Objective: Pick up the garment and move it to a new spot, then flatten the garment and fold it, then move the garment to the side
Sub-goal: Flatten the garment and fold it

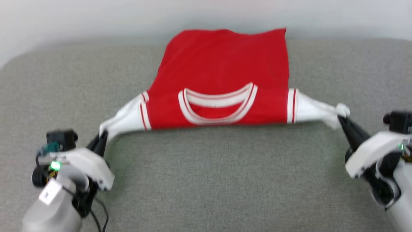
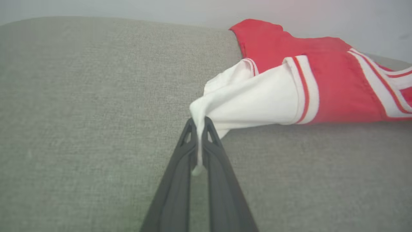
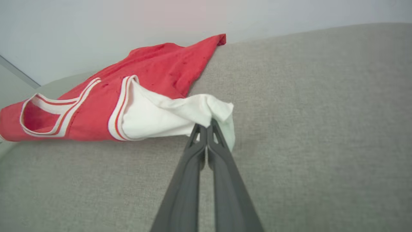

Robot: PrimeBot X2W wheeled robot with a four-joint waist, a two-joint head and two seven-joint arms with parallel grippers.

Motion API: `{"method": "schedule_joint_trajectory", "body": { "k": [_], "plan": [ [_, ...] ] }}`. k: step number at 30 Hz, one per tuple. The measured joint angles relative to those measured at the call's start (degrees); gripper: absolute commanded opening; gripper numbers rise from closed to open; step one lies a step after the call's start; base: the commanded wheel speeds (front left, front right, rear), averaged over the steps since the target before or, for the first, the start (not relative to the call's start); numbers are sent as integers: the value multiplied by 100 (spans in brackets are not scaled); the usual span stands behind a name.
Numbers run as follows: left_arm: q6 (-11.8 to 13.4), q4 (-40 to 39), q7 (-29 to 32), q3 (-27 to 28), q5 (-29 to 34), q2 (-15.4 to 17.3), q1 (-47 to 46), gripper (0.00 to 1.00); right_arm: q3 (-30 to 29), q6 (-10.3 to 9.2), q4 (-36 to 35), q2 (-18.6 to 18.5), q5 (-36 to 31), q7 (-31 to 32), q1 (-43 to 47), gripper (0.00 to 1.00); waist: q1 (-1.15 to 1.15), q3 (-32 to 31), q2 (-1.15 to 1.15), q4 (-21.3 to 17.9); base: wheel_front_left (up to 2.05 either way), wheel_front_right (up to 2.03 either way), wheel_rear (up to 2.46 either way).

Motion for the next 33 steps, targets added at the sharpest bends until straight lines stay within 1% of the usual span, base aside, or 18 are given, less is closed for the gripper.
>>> {"method": "schedule_joint_trajectory", "body": {
  "k": [8,13,15,19,25,26,27,28,29,33],
  "plan": [
    [393,-981,-25,56,-141,226,1459,0,-437,1,-372,193,-69,53,1408,0,0,-692,0,25,0,0,0],
    [773,-1737,42,69,-246,431,2319,0,-845,1,-563,402,-156,130,2337,0,0,-1052,0,79,0,0,0],
    [962,-2069,92,93,-293,537,2636,0,-1005,1,-673,510,-202,164,2673,0,0,-1165,0,106,0,0,0],
    [1293,-2669,136,176,-420,688,3211,0,-1382,1,-888,742,-334,212,3273,0,1,-1289,-1,169,0,0,0],
    [1566,-3194,235,119,-448,798,3725,0,-1831,2,-1123,1071,-633,459,3837,0,2,-1337,-1,248,0,0,0],
    [1575,-3252,237,109,-445,801,3757,0,-1884,1,-1140,1112,-713,513,3879,0,2,-1334,-1,267,0,0,0],
    [1578,-3300,244,70,-426,804,3762,0,-1936,1,-1165,1141,-759,571,3919,16,2,-1326,0,292,0,0,0],
    [1582,-3342,244,27,-353,815,3761,0,-1975,1,-1217,1171,-793,583,3943,55,2,-1315,-1,321,0,0,0],
    [1584,-3401,243,2,-327,814,3750,0,-2018,-1,-1279,1188,-882,587,3943,100,2,-1297,0,351,0,0,0],
    [1627,-3567,182,-51,-155,780,3633,0,-2161,-1,-1626,1224,-1007,780,3772,100,2,-1210,-1,452,0,0,0]
  ]
}}
